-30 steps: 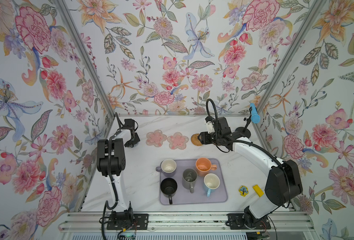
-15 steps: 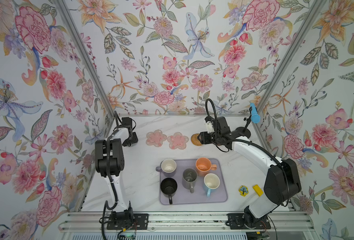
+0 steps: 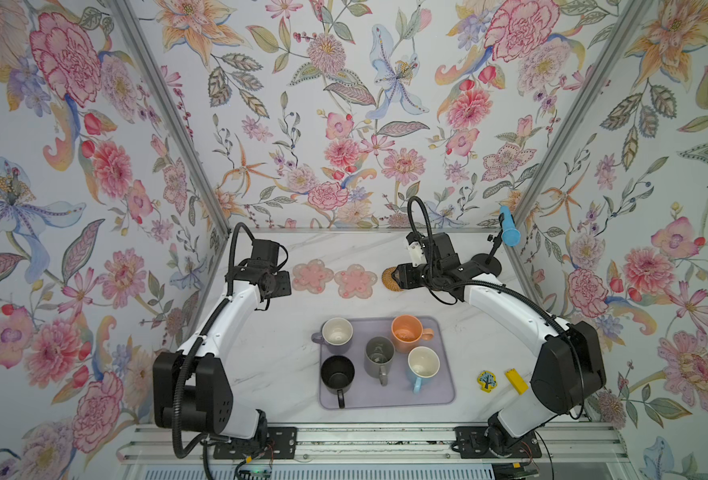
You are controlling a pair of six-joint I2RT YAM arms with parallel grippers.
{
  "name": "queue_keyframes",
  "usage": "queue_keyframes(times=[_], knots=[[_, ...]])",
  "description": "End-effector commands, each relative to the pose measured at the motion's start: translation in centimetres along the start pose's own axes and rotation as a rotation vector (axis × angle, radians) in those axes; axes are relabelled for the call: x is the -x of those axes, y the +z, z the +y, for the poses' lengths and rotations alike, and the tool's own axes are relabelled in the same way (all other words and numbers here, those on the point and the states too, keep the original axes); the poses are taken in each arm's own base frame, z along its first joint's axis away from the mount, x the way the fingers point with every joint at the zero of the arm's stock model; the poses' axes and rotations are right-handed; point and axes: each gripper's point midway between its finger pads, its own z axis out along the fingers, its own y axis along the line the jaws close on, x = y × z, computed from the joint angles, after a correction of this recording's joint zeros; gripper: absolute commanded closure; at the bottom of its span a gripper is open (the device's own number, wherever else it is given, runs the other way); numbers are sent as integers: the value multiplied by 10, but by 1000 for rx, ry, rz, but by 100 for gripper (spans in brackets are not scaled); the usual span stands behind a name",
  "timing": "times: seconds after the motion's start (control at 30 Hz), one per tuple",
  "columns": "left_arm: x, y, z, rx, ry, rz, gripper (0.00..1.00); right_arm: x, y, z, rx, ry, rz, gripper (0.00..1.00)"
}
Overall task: Place cups on coasters
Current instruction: Move the coaster to the top-left of the table, then move the cup to the tray.
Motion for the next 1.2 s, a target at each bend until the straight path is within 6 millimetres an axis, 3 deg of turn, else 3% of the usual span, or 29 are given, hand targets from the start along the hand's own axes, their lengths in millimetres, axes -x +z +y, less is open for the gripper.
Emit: queue_keyframes(times=[0.0, 0.3, 0.43, 0.6, 0.77, 0.93, 1.17], knots=[[-28, -28, 4, -3, -68, 18, 33, 5, -19, 6, 2, -23, -23, 42], [-102, -97, -5, -144, -108, 66, 38, 0, -37, 9, 2, -8, -49, 42], [-142, -109, -13, -241, -105, 123, 39, -12, -39, 8, -15, 4, -40, 42], [-172, -122, -20, -331, -101, 164, 39, -24, -44, 13, -27, -6, -38, 42], [-173, -121, -22, -343, -72, 150, 38, -28, -47, 16, -32, -5, -50, 42], [-162, -101, -33, -323, -16, 134, 38, -24, -45, 22, -21, 1, -54, 41], [-143, -69, -14, -100, 174, 110, 41, -14, -43, 25, -17, -17, -62, 41]])
